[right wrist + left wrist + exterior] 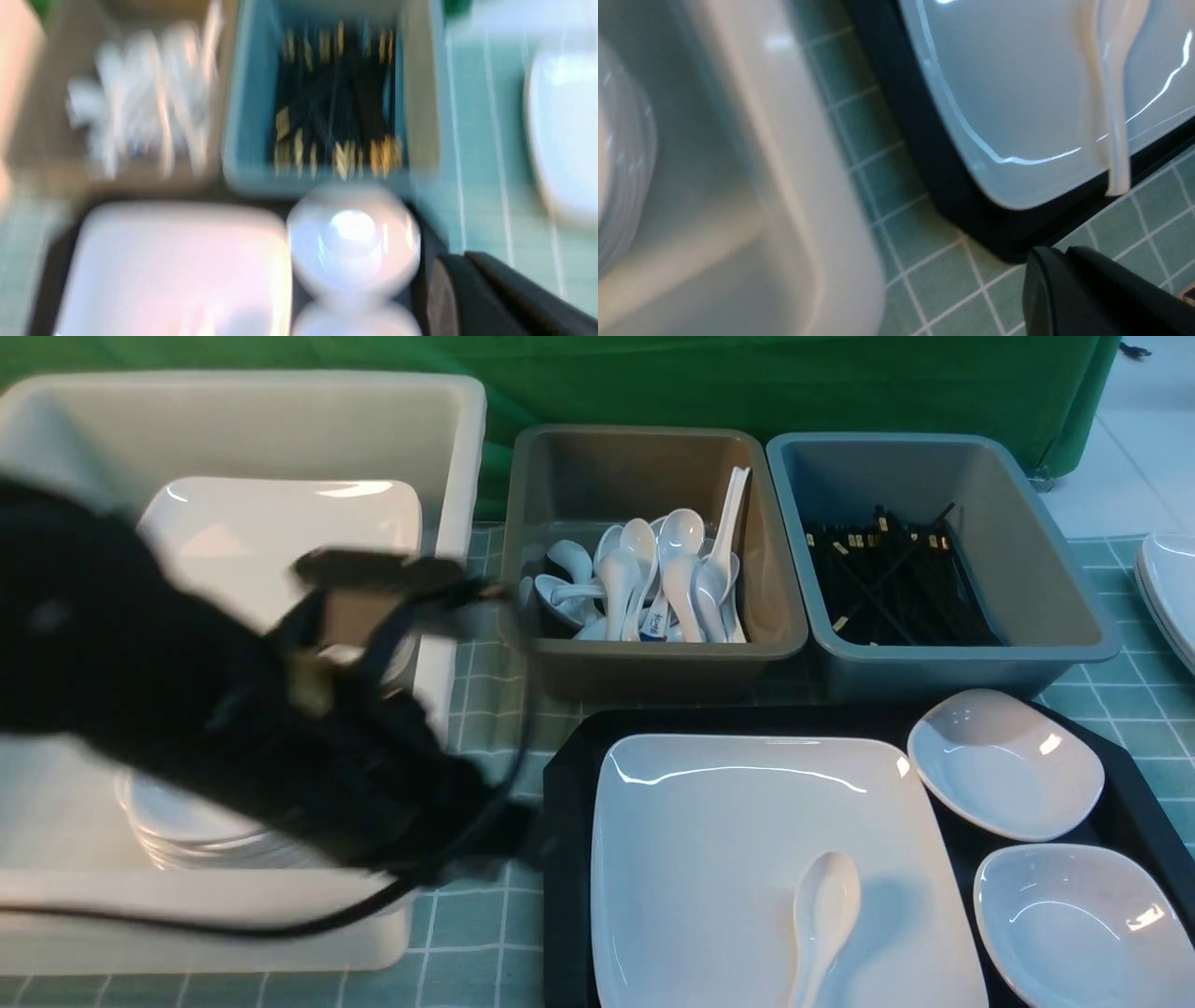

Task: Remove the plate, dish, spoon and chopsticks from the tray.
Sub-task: Use the left arm to grab a soup spoon from the plate, then use the left arm to put the soup spoon into the small storage box in the middle

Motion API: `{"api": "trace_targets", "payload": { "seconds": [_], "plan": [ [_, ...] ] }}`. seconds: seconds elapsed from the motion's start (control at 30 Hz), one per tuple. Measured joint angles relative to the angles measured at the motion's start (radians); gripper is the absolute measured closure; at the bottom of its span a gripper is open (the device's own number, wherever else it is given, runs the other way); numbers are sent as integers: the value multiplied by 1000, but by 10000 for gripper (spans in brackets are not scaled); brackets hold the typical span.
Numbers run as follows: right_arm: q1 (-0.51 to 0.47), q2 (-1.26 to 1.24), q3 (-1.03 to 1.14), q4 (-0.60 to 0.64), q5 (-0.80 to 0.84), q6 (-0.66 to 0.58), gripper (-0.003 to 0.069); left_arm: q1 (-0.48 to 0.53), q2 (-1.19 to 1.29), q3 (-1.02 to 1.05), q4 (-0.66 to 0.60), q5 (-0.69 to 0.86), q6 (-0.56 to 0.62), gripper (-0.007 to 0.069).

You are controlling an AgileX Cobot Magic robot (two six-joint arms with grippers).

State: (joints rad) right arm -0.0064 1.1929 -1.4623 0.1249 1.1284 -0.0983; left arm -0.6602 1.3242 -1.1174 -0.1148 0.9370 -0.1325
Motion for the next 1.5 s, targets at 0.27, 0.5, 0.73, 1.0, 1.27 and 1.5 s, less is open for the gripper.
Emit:
{"api": "trace_targets", "payload": {
  "seconds": [0.27,0.5,0.73,1.0,1.27,1.5],
  "plan": [
    [0,-310,603,-6,-43,-10,636,-203,440,-312,-3,79,4,598],
    [0,-406,661,-6,-62,-23,636,-284,666,-477,20,149,5,421],
    [0,-427,661,-6,-72,-33,634,-296,761,-502,24,98,-24,137],
    [0,-427,661,-6,-106,-44,624,-296,803,-506,31,85,-27,288],
    [0,-427,661,-6,-120,-46,607,-282,793,-617,115,250,-28,527],
    [0,-427,661,-5,-120,-46,603,-149,698,-861,174,259,4,527]
  ]
}}
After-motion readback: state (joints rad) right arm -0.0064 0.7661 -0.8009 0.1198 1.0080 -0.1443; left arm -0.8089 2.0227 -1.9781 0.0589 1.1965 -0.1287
